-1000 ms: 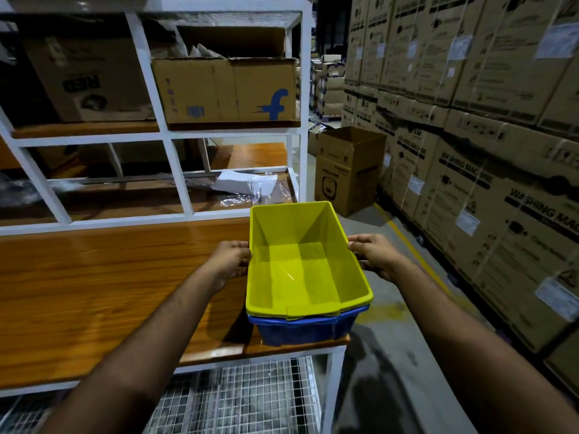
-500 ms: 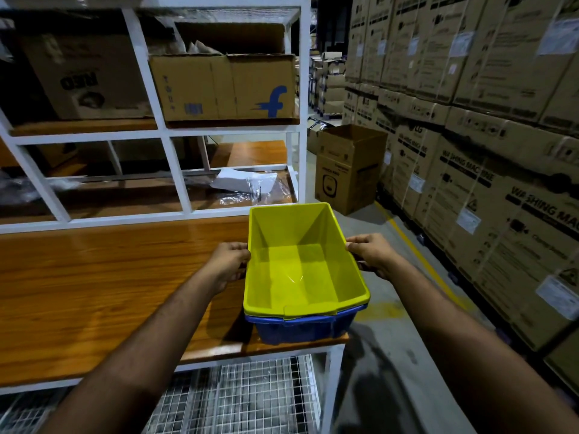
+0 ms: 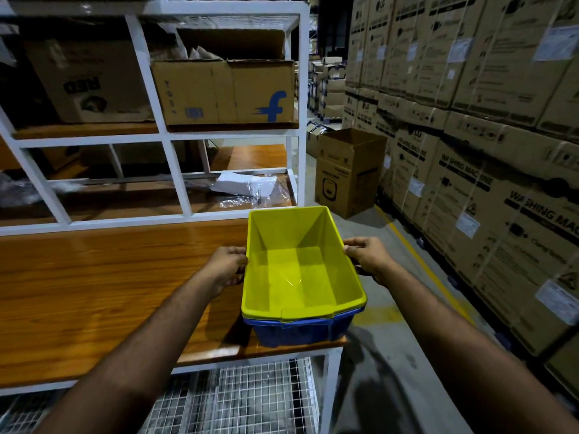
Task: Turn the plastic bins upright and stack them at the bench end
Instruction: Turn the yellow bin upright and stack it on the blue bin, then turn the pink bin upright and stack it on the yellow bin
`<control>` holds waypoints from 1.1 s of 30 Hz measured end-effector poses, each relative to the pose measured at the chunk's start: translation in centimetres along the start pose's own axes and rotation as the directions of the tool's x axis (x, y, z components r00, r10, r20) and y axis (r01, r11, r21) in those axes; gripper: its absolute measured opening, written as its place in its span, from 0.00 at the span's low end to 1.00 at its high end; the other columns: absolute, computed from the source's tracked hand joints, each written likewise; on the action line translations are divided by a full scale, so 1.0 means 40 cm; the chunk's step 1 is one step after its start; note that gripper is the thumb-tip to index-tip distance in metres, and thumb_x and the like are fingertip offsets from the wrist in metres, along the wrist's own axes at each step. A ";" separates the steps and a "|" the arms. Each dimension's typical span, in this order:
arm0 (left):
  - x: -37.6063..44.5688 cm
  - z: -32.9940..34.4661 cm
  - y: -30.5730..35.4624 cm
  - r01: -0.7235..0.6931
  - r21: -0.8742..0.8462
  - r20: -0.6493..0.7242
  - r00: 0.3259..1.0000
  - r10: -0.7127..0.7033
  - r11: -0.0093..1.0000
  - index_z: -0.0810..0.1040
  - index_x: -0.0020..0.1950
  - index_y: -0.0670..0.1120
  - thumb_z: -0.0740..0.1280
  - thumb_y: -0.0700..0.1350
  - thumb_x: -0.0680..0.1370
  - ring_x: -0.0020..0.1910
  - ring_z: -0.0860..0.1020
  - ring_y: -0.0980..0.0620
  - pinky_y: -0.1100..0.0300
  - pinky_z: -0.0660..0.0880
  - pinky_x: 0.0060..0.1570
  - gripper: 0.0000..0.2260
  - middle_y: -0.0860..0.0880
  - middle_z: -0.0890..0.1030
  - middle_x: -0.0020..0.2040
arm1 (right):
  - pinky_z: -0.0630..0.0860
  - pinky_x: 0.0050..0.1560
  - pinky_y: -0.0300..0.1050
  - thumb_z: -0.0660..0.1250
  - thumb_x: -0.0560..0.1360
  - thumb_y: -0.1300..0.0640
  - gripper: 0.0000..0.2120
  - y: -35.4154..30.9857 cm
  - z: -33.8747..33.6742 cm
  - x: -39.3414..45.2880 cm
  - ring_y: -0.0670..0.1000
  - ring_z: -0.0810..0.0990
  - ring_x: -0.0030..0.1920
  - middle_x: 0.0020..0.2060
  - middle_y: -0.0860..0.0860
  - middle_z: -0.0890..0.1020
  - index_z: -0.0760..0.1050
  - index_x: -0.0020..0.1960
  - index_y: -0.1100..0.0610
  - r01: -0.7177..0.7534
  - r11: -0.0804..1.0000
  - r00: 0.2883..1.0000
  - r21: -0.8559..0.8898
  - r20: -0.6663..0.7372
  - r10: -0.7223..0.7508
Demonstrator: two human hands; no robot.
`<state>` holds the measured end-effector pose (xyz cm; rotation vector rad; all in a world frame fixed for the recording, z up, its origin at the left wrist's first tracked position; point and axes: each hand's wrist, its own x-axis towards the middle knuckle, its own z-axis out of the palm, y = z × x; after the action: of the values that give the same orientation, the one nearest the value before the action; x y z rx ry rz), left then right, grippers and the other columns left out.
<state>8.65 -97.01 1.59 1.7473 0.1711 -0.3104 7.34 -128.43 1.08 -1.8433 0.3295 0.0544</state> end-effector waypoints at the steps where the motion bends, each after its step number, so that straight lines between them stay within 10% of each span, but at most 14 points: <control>1: -0.003 -0.003 -0.001 0.003 0.014 -0.002 1.000 -0.003 1.000 0.77 0.61 0.43 0.60 0.34 0.79 0.37 0.74 0.50 0.63 0.71 0.29 0.14 0.41 0.79 0.48 | 0.78 0.33 0.43 0.65 0.79 0.59 0.11 0.003 0.001 -0.001 0.55 0.81 0.43 0.51 0.61 0.84 0.79 0.61 0.59 0.003 1.000 1.000 -0.017 -0.003 -0.003; 4: -0.024 -0.011 0.005 -0.009 0.004 -0.029 1.000 0.009 1.000 0.76 0.61 0.41 0.60 0.34 0.79 0.33 0.72 0.52 0.66 0.69 0.25 0.13 0.44 0.78 0.43 | 0.81 0.45 0.52 0.66 0.78 0.58 0.12 0.000 0.007 -0.003 0.58 0.82 0.48 0.48 0.57 0.84 0.79 0.59 0.59 0.086 0.970 0.993 -0.229 -0.056 -0.101; 9: -0.067 -0.053 0.003 -0.116 0.083 -0.142 0.982 0.127 0.990 0.75 0.61 0.46 0.62 0.36 0.79 0.36 0.73 0.53 0.62 0.69 0.32 0.13 0.48 0.77 0.43 | 0.75 0.54 0.53 0.65 0.72 0.57 0.18 -0.031 0.061 -0.013 0.60 0.75 0.56 0.53 0.57 0.78 0.78 0.61 0.55 0.315 0.614 0.877 -0.724 -0.025 -0.480; 14: -0.131 -0.147 -0.074 -0.198 0.440 -0.178 0.937 0.301 0.876 0.74 0.63 0.50 0.66 0.41 0.78 0.47 0.79 0.47 0.49 0.77 0.49 0.14 0.44 0.79 0.52 | 0.74 0.58 0.54 0.63 0.74 0.54 0.19 -0.078 0.224 -0.073 0.60 0.73 0.60 0.57 0.57 0.77 0.74 0.64 0.55 0.573 0.427 0.761 -0.699 0.261 -0.595; 19: -0.237 -0.318 -0.156 -0.102 0.825 -0.184 0.882 0.435 0.555 0.69 0.71 0.50 0.63 0.52 0.79 0.66 0.70 0.47 0.48 0.69 0.65 0.21 0.47 0.73 0.67 | 0.71 0.65 0.57 0.59 0.77 0.46 0.24 -0.125 0.437 -0.169 0.57 0.68 0.68 0.69 0.55 0.72 0.67 0.71 0.54 0.713 0.227 0.641 -0.663 0.486 -0.594; 24: -0.361 -0.543 -0.242 0.070 0.869 -0.302 0.859 0.414 0.489 0.60 0.76 0.51 0.58 0.56 0.80 0.76 0.57 0.48 0.45 0.58 0.70 0.25 0.48 0.62 0.77 | 0.61 0.73 0.58 0.44 0.74 0.35 0.38 -0.159 0.693 -0.260 0.58 0.60 0.76 0.76 0.58 0.64 0.59 0.76 0.57 0.756 0.087 0.589 -0.649 0.616 -0.523; 33: -0.540 -1.052 -0.411 0.199 0.908 -0.362 0.815 0.453 0.368 0.53 0.79 0.47 0.53 0.57 0.82 0.78 0.53 0.47 0.50 0.52 0.75 0.28 0.47 0.56 0.79 | 0.50 0.77 0.59 0.47 0.80 0.37 0.36 -0.272 1.257 -0.452 0.56 0.47 0.79 0.80 0.57 0.51 0.47 0.80 0.57 0.809 0.015 0.497 -0.588 0.670 -0.551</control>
<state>-11.83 -51.35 -0.04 2.9973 0.3170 0.3917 -0.69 -74.50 0.01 -2.8202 -1.1384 -0.3014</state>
